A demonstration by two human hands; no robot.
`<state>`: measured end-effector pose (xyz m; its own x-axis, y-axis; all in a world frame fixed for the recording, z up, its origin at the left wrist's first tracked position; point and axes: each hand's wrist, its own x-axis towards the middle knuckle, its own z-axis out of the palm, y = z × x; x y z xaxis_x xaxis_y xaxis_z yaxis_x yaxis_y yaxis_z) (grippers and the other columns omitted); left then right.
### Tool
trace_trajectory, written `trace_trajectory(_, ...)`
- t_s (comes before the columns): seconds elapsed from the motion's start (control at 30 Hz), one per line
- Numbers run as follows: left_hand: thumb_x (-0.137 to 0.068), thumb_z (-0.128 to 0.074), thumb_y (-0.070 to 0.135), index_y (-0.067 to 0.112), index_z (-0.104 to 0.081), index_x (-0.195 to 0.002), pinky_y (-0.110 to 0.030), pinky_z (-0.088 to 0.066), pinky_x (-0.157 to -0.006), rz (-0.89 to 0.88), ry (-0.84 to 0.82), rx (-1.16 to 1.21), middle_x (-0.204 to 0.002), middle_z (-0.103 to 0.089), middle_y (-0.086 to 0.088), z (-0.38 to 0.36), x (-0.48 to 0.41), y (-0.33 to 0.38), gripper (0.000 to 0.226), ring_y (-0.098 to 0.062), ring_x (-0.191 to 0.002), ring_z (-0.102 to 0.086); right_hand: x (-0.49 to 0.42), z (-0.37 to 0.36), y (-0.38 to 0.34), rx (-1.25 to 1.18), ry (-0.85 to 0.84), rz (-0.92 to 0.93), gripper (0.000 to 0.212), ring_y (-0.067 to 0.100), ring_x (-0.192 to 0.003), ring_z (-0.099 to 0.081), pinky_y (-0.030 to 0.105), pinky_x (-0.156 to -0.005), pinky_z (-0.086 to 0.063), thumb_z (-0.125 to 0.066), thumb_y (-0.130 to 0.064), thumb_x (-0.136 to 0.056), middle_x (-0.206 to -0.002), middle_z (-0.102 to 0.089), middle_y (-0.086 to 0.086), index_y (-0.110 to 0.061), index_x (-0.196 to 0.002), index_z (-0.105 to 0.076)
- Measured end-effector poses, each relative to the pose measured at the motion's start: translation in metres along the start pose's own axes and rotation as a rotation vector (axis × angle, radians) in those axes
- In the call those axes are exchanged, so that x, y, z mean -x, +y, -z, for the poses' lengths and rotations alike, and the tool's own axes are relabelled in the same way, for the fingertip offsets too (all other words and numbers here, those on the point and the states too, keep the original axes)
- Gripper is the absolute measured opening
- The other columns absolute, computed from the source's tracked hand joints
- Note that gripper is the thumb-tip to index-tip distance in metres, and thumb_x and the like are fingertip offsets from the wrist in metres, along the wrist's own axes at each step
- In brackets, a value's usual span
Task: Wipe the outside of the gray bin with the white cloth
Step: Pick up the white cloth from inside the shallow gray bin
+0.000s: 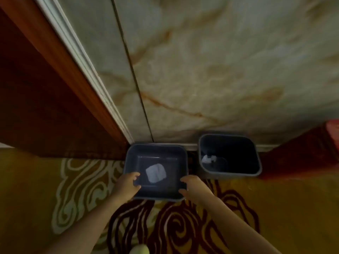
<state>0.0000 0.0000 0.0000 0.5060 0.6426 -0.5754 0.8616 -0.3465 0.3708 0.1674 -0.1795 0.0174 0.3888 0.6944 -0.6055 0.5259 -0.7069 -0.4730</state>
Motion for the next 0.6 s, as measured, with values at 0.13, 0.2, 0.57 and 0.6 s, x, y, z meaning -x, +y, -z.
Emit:
trace_trajectory(0.13, -0.083, -0.062, 0.023, 0.021, -0.043, -0.135, -0.032, -0.042, -0.102, 0.033, 0.019, -0.047, -0.139, -0.049, -0.003, -0.068, -0.079, -0.029, 0.055, -0.019, -0.126, -0.048, -0.098, -0.069, 0.031, 0.053, 0.003, -0.003, 0.035, 0.026, -0.112, -0.050, 0.036, -0.093, -0.047, -0.052, -0.023, -0.091, -0.125, -0.051, 0.011, -0.012, -0.123, -0.050)
trace_trajectory(0.2, -0.082, -0.062, 0.024, 0.020, -0.043, -0.135, -0.033, -0.040, -0.104, 0.043, -0.003, -0.047, -0.141, -0.047, -0.004, -0.107, -0.116, -0.046, 0.057, -0.020, -0.127, -0.046, -0.144, -0.106, 0.047, 0.115, -0.015, -0.011, 0.032, 0.027, -0.113, -0.049, 0.038, -0.094, -0.046, -0.048, -0.020, -0.092, -0.126, -0.050, 0.012, -0.010, -0.123, -0.050)
trace_trajectory(0.57, -0.087, -0.054, 0.020, 0.024, -0.049, -0.131, -0.037, -0.045, -0.100, -0.177, 0.048, -0.075, -0.131, -0.052, -0.003, -0.227, -0.282, -0.104, 0.045, -0.022, -0.119, -0.050, -0.330, -0.209, 0.089, 0.373, 0.017, 0.156, 0.055, 0.030, -0.126, -0.034, 0.041, -0.099, -0.039, -0.056, -0.026, -0.091, -0.139, -0.037, 0.015, -0.009, -0.137, -0.032)
trace_trajectory(0.6, -0.087, -0.053, 0.021, 0.025, -0.051, -0.129, -0.036, -0.045, -0.100, -0.217, 0.061, -0.098, -0.130, -0.054, -0.003, -0.232, -0.292, -0.106, 0.042, -0.021, -0.118, -0.050, -0.341, -0.214, 0.088, 0.395, 0.026, 0.166, 0.056, 0.031, -0.126, -0.034, 0.041, -0.098, -0.038, -0.056, -0.028, -0.090, -0.139, -0.036, 0.016, -0.009, -0.137, -0.031)
